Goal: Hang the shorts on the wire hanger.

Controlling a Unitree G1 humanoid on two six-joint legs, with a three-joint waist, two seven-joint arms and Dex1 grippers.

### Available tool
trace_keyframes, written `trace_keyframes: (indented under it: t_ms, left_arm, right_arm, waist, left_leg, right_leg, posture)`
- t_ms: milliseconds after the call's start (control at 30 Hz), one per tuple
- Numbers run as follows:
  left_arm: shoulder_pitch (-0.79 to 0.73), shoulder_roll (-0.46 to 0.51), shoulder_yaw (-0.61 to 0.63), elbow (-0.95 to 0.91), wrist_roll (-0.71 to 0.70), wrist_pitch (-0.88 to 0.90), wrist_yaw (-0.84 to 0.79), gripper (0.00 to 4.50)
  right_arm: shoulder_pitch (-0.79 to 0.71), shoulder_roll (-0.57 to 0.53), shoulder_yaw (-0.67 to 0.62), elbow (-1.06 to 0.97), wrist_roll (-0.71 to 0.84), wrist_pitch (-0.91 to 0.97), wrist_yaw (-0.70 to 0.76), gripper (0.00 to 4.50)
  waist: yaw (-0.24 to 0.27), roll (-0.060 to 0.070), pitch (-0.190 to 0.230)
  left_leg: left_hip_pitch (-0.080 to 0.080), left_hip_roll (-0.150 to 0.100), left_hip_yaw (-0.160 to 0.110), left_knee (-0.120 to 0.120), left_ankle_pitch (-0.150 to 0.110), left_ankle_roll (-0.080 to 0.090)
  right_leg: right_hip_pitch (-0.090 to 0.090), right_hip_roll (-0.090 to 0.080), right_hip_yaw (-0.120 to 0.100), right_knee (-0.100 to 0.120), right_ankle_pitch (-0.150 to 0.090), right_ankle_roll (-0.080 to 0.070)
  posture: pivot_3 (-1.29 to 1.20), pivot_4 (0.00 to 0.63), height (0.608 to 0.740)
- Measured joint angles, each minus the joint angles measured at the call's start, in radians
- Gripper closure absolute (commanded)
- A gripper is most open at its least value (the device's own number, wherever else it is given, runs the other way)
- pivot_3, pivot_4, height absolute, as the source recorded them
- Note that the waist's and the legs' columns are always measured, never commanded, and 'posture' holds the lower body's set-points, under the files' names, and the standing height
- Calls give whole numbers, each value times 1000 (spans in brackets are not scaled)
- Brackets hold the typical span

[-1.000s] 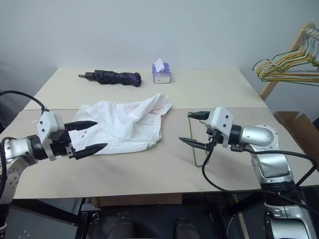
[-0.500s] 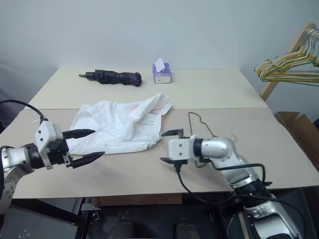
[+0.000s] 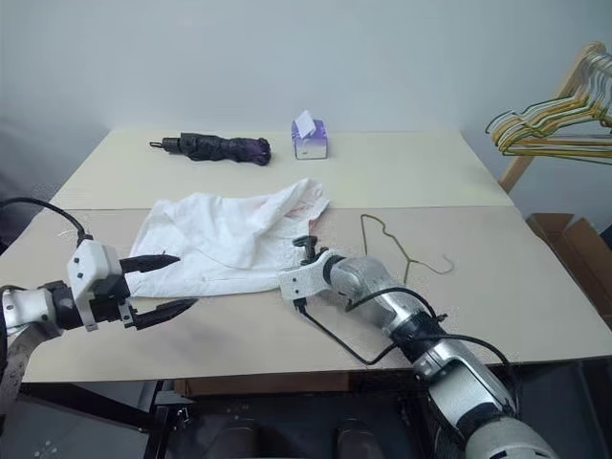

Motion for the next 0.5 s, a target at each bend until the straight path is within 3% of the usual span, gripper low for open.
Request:
trace_keyframes:
  t_ms: [67, 133, 367, 400, 500]
  left_arm:
    - [0, 0, 0, 1, 2, -4, 0, 0]
    - [-1, 0, -2, 2, 3, -11, 0, 0]
    - [-1, 0, -25, 16, 44, -44, -2, 0]
    - [0, 0, -32, 22, 51, -52, -4, 0]
    - [0, 15, -65, 58, 108, -107, -19, 0]
  right_arm:
    - [-18, 22, 10, 48, -11, -14, -18, 1116]
    - [-29, 43, 13, 77, -14, -26, -27, 1909]
    - [-26, 10, 24, 81, -35, -63, -31, 4266]
    - [-24, 2, 24, 75, -34, -67, -30, 4484]
    - [-11, -26, 22, 41, -30, -72, -23, 4484]
  waist:
    - [0, 0, 0]
    - [-1, 0, 0]
    - [-3, 0, 0]
    - [-4, 0, 0]
    - [-11, 0, 0]
  left_leg:
    - [-4, 0, 0, 0, 0, 0]
    - [-8, 0, 0, 0, 1, 0]
    - [-9, 0, 0, 0, 0, 0]
    - [-9, 0, 0, 0, 0, 0]
    - [-9, 0, 0, 0, 0, 0]
  right_leg:
    - [-5, 0, 0, 1, 0, 0]
    - [-8, 0, 0, 2, 1, -1]
    - [-9, 0, 0, 2, 1, -1]
    - [-9, 0, 0, 2, 1, -1]
    - [-9, 0, 0, 2, 1, -1]
  posture:
    - [123, 30, 740]
    - [123, 30, 740]
    - [102, 33, 740]
    - [97, 31, 740]
    - [85, 31, 740]
